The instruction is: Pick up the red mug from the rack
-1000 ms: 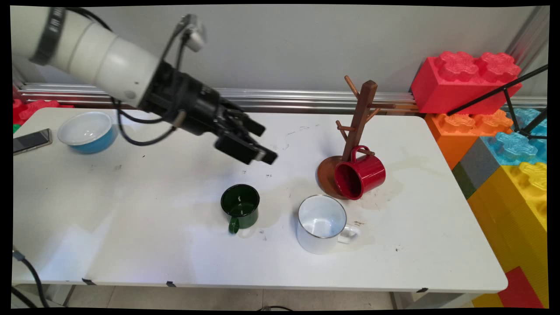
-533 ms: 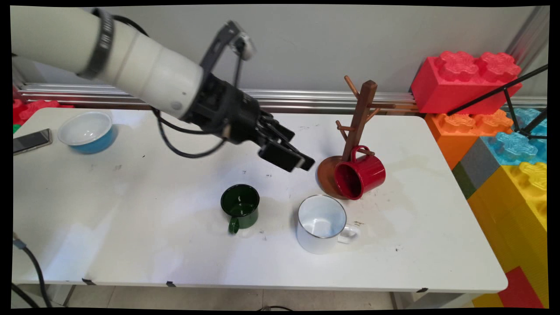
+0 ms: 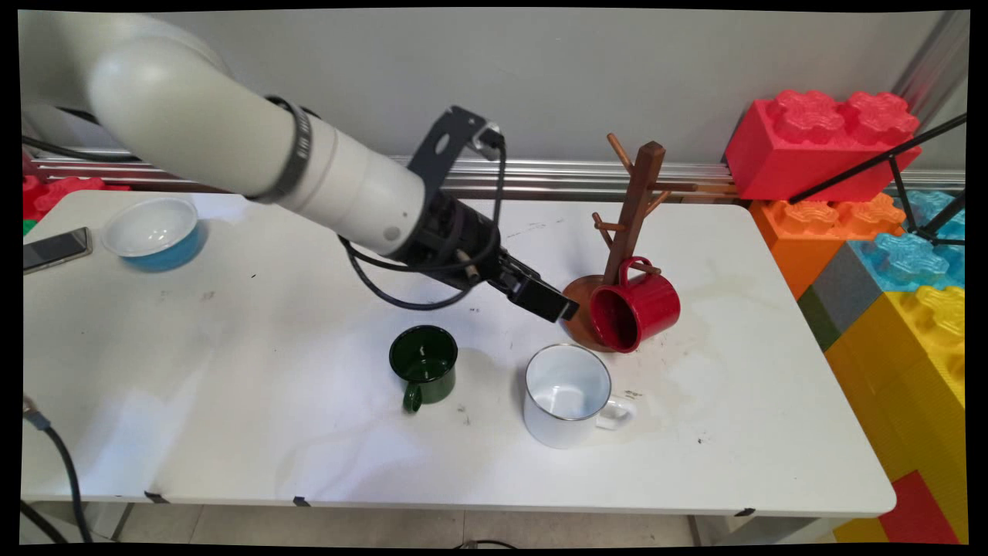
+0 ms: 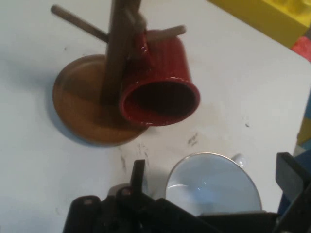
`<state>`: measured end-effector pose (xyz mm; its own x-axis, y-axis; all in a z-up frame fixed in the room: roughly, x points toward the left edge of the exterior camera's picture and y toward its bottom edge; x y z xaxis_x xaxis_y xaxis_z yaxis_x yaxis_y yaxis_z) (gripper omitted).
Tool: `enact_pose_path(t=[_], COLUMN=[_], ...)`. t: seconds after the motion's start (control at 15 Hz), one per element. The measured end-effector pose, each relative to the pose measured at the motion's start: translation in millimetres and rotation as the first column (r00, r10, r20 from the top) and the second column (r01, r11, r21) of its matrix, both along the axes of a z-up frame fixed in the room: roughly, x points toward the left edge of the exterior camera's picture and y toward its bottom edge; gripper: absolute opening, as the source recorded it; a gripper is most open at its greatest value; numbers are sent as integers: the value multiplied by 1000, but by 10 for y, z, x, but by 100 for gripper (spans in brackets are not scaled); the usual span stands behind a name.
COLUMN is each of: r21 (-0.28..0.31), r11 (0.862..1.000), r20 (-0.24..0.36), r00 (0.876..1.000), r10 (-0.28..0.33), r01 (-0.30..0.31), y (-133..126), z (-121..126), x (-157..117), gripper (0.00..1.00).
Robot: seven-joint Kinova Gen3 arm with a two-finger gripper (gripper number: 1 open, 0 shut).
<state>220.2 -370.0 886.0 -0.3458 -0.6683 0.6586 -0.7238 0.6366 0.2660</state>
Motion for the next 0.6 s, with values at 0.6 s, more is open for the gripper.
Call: enact_pose_path(t=[0.6], r21=[57], r11=[996], r20=[-100], r00=[993], r10=[69], r01=[-63], y=[-150], z=[-365], x=[-283], gripper=[100])
